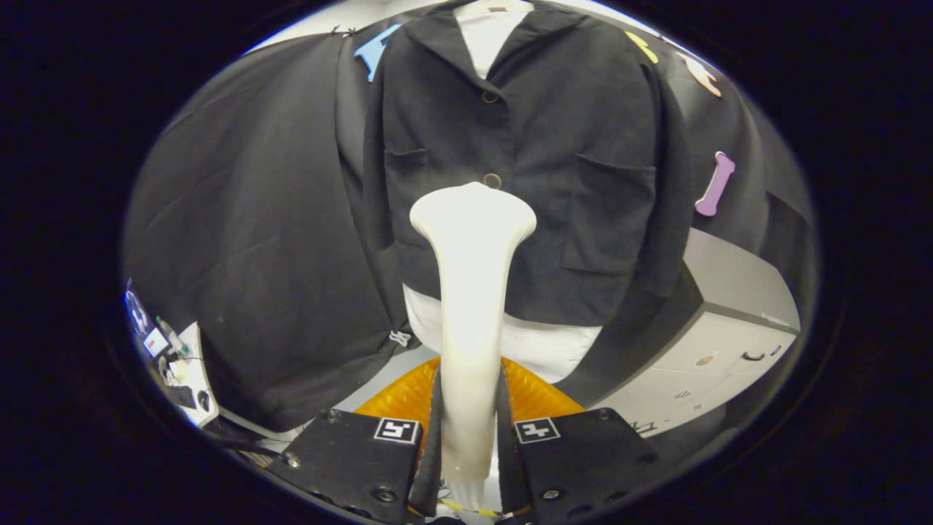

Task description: Iron the clothes twice with a garment steamer, once on the left side and once on the right side.

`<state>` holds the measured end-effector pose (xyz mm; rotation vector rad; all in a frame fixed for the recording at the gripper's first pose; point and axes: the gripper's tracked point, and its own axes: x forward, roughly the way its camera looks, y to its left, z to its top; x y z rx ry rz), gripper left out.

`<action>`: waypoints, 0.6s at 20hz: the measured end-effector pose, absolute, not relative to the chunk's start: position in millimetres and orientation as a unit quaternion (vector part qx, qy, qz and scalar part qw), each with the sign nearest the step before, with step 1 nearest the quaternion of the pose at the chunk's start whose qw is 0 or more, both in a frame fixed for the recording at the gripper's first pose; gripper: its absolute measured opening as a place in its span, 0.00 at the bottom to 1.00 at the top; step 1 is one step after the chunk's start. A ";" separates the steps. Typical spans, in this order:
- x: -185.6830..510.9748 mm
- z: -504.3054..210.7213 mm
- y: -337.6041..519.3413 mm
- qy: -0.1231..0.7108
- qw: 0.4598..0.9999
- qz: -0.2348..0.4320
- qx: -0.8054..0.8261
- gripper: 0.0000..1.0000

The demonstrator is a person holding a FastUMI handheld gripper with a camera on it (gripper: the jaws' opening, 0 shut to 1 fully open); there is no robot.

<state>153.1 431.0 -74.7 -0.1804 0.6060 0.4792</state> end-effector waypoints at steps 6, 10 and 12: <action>147.2 -56.9 351.1 0.283 0.933 0.215 -0.061 0.35; 138.6 -44.6 284.9 0.276 0.940 0.196 -0.043 0.35; 134.3 -39.7 248.5 0.272 0.944 0.184 -0.032 0.35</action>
